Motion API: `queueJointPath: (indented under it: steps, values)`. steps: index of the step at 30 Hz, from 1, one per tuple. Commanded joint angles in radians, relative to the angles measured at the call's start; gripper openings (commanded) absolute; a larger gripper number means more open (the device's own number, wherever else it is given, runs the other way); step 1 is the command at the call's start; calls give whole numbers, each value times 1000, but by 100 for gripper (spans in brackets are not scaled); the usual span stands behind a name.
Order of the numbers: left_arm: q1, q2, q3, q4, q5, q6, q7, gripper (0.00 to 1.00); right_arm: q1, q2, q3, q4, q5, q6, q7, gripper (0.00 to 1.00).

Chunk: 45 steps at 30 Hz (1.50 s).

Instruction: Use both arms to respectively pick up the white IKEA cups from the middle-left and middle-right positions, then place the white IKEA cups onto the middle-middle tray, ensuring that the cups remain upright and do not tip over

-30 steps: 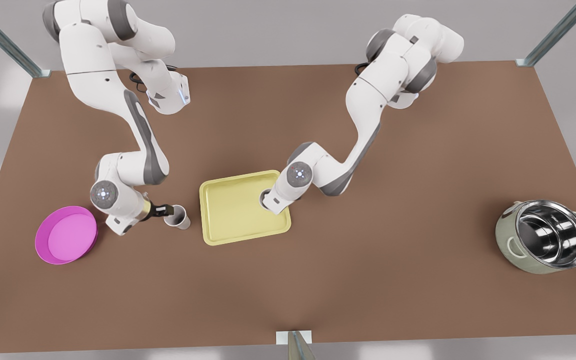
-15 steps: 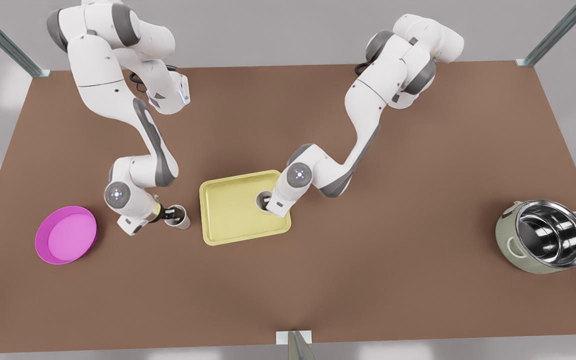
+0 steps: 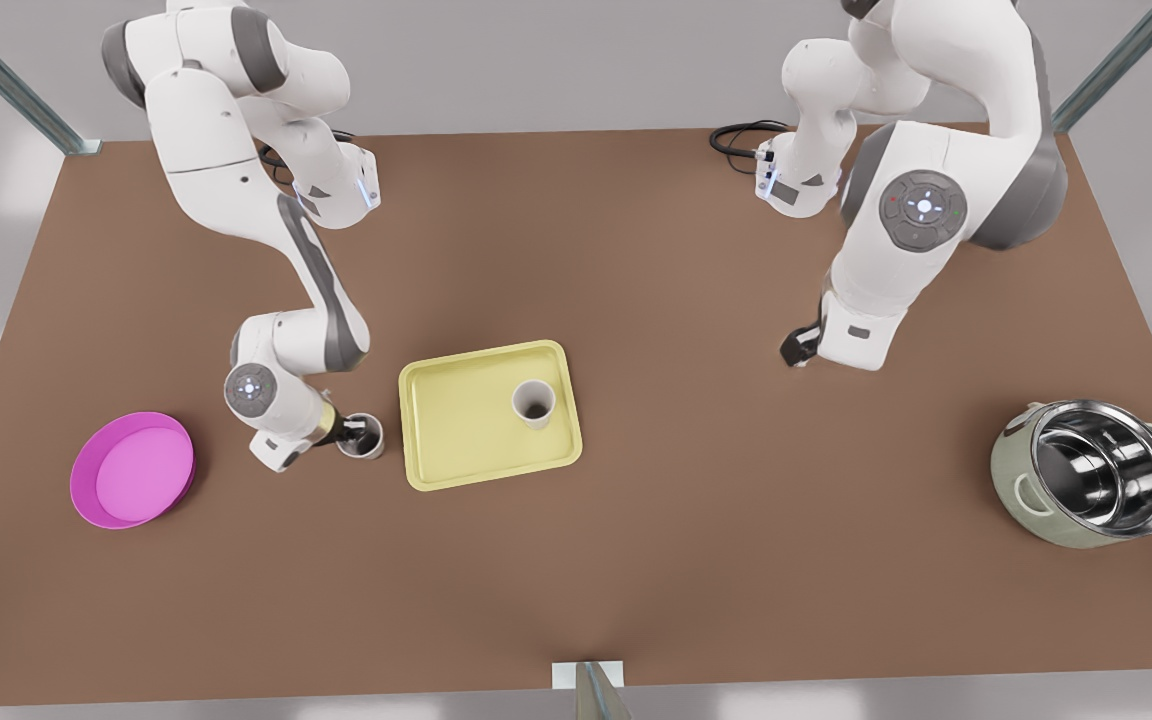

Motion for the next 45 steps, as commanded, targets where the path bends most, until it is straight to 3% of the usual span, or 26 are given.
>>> queueJointPath:
  steps: [1, 5, 12, 28, 29, 30, 45]
  values:
    - [5, -15, 8, -20, -12, -132, 791, 100, -3, -8, -1, 11, -10, -49, 28, 21]
    - [63, -17, -1, -17, -33, -187, 793, 100, 48, -59, 13, 67, -10, -74, -47, 21]
    - [68, 6, -30, -14, -93, -267, 710, 100, 229, 10, 13, 125, 3, 28, -35, 21]
    - [63, 19, -30, -14, -115, -278, 704, 100, 223, 28, 40, 31, 3, 86, -47, 21]
    - [63, 19, -30, -14, -115, -278, 704, 100, 223, 30, 40, 37, 4, 86, -47, 40]
    - [61, 19, -30, -14, -115, -279, 704, 100, 221, 36, 40, 37, 4, 85, -47, 100]
    - [60, 19, -38, -14, -113, -295, 704, 100, 200, 10, 40, 51, 4, 16, -99, 100]
